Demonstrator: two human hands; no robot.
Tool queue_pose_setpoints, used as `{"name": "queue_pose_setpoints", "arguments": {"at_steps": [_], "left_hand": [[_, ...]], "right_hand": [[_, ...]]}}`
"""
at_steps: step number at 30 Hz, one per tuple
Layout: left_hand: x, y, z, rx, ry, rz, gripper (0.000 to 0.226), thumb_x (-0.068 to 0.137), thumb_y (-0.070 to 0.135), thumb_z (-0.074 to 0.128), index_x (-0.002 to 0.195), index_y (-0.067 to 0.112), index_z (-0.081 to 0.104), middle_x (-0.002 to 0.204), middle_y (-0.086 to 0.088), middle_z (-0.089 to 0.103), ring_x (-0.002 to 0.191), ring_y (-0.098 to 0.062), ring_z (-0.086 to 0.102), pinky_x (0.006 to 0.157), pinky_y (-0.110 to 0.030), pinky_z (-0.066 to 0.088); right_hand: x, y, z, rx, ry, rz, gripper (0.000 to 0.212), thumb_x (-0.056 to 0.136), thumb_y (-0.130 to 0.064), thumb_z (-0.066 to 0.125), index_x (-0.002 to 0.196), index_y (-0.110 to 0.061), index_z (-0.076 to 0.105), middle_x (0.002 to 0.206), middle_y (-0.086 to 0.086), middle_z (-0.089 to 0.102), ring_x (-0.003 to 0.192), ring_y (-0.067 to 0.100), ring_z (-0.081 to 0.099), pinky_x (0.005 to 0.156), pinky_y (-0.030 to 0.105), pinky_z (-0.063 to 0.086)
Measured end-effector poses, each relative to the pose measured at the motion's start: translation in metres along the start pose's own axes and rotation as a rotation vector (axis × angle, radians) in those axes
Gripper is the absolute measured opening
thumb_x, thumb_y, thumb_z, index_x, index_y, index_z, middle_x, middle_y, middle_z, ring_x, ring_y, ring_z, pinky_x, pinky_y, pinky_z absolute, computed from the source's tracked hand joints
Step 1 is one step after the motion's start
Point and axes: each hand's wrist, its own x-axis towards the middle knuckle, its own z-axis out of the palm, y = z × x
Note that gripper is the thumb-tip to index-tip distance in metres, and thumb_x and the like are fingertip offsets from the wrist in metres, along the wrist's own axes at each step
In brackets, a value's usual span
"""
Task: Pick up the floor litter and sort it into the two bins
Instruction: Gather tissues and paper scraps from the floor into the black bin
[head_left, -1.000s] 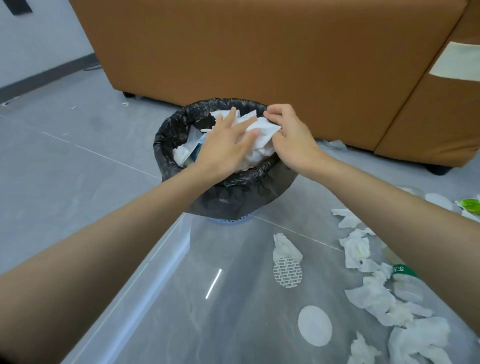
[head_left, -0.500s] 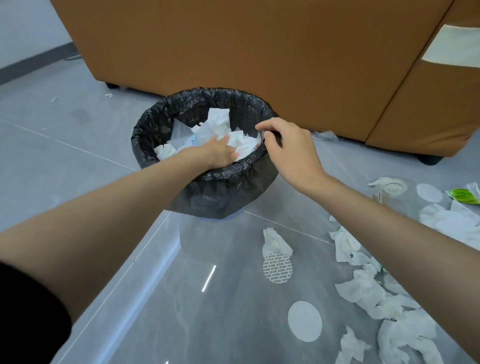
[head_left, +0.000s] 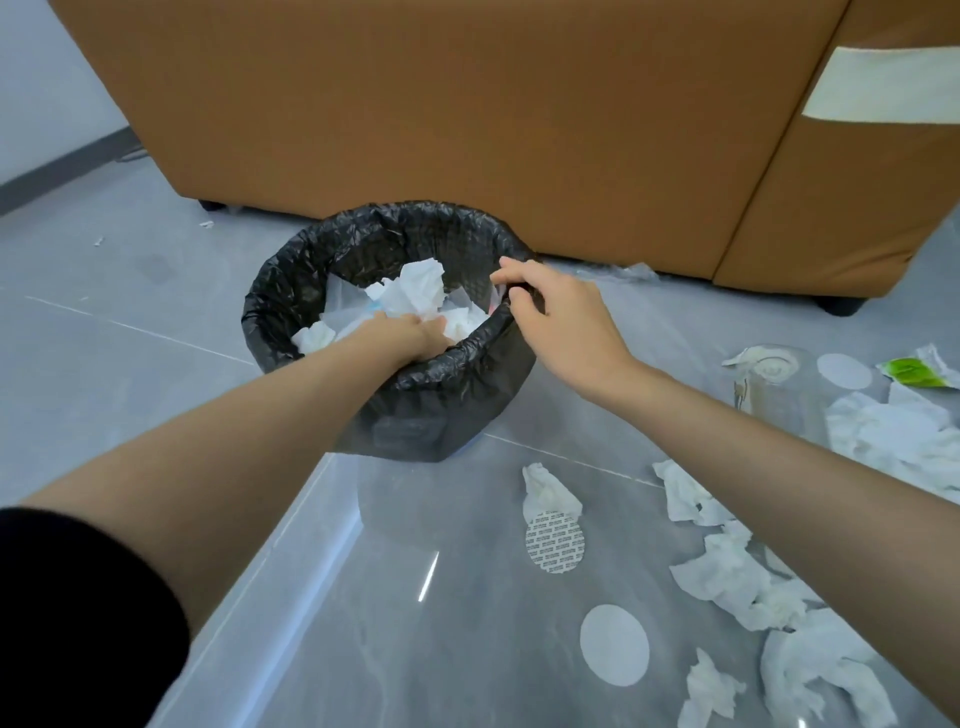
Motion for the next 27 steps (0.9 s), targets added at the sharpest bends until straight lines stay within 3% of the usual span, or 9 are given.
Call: {"name": "queue_pose_setpoints", "arguments": {"at_steps": [1, 3, 6, 9, 11, 15, 18, 21, 27], "left_hand": [[-0.003, 0.001, 0.001, -0.001, 0.027, 0.016, 0.051, 0.103, 0.038, 0.016, 0.149, 0.016, 0.013, 0.158, -0.011, 0.008, 0.145, -0.03, 0.004, 0.114, -0.036, 0.008], [-0.003, 0.001, 0.005, 0.012, 0.105, 0.055, 0.038, 0.101, 0.033, 0.022, 0.133, 0.02, 0.039, 0.149, -0.008, 0.027, 0.141, -0.027, 0.016, 0.108, -0.039, 0.014], [-0.008, 0.0, 0.001, -0.045, 0.321, 0.095, 0.027, 0.094, 0.027, 0.029, 0.094, 0.019, 0.055, 0.132, -0.003, 0.041, 0.134, -0.026, 0.026, 0.103, -0.045, 0.018], [-0.019, 0.006, -0.006, -0.186, 0.531, 0.171, 0.033, 0.093, 0.019, 0.034, 0.118, 0.018, 0.056, 0.15, -0.004, 0.029, 0.143, -0.025, 0.012, 0.112, -0.047, 0.007], [-0.033, 0.015, -0.008, -0.258, 0.643, 0.244, 0.047, 0.093, 0.015, 0.036, 0.14, 0.018, 0.041, 0.155, -0.004, 0.023, 0.145, -0.023, 0.007, 0.115, -0.044, 0.003], [-0.059, 0.038, 0.007, -0.382, 0.789, 0.48, 0.052, 0.091, 0.009, 0.04, 0.143, 0.012, 0.036, 0.149, -0.003, 0.036, 0.143, -0.02, 0.02, 0.116, -0.032, 0.015], [-0.072, 0.057, 0.027, -0.446, 0.777, 0.582, 0.051, 0.091, 0.008, 0.039, 0.142, 0.012, 0.037, 0.137, -0.002, 0.048, 0.133, -0.019, 0.035, 0.108, -0.031, 0.032], [-0.079, 0.075, 0.051, -0.455, 0.729, 0.622, 0.05, 0.093, 0.009, 0.039, 0.142, 0.017, 0.036, 0.137, 0.002, 0.046, 0.128, -0.015, 0.037, 0.1, -0.031, 0.037], [-0.071, 0.108, 0.115, -0.52, 0.465, 0.671, 0.055, 0.092, 0.01, 0.045, 0.144, 0.022, 0.033, 0.147, 0.004, 0.037, 0.132, -0.015, 0.038, 0.106, -0.028, 0.033]], "right_hand": [[-0.001, -0.001, -0.004, -0.001, -0.016, 0.005, 0.033, 0.098, -0.015, 0.038, 0.123, -0.02, 0.059, 0.142, -0.008, 0.048, 0.053, -0.007, 0.052, 0.051, 0.008, 0.034], [-0.007, -0.002, -0.01, -0.008, -0.043, 0.005, 0.034, 0.097, -0.015, 0.04, 0.127, -0.021, 0.057, 0.145, -0.008, 0.044, 0.048, 0.0, 0.05, 0.049, 0.007, 0.035], [-0.016, -0.004, -0.016, 0.028, -0.017, 0.003, 0.036, 0.095, -0.013, 0.044, 0.126, -0.024, 0.057, 0.142, -0.01, 0.047, 0.099, 0.013, 0.062, 0.076, 0.012, 0.044], [-0.026, -0.002, -0.022, 0.108, 0.075, 0.065, 0.036, 0.092, -0.008, 0.046, 0.12, -0.025, 0.061, 0.131, -0.011, 0.056, 0.118, 0.007, 0.05, 0.097, 0.024, 0.043], [-0.035, 0.004, -0.028, 0.138, 0.124, 0.117, 0.035, 0.091, -0.008, 0.046, 0.115, -0.029, 0.062, 0.123, -0.013, 0.058, 0.115, 0.005, 0.049, 0.092, 0.025, 0.044], [-0.062, 0.025, -0.049, 0.164, 0.214, 0.218, 0.033, 0.091, -0.008, 0.047, 0.11, -0.031, 0.062, 0.122, -0.015, 0.058, 0.108, 0.007, 0.053, 0.075, 0.017, 0.042], [-0.088, 0.041, -0.066, 0.156, 0.259, 0.276, 0.033, 0.091, -0.006, 0.048, 0.108, -0.029, 0.063, 0.119, -0.012, 0.059, 0.096, -0.002, 0.056, 0.064, 0.002, 0.041], [-0.118, 0.059, -0.078, 0.165, 0.26, 0.349, 0.033, 0.091, -0.005, 0.048, 0.109, -0.029, 0.063, 0.112, -0.006, 0.059, 0.085, -0.009, 0.056, 0.058, 0.004, 0.043], [-0.174, 0.092, -0.096, -0.015, 0.121, 0.534, 0.033, 0.09, -0.008, 0.053, 0.12, -0.021, 0.058, 0.112, -0.007, 0.054, 0.097, 0.009, 0.052, 0.08, 0.017, 0.039]]}}
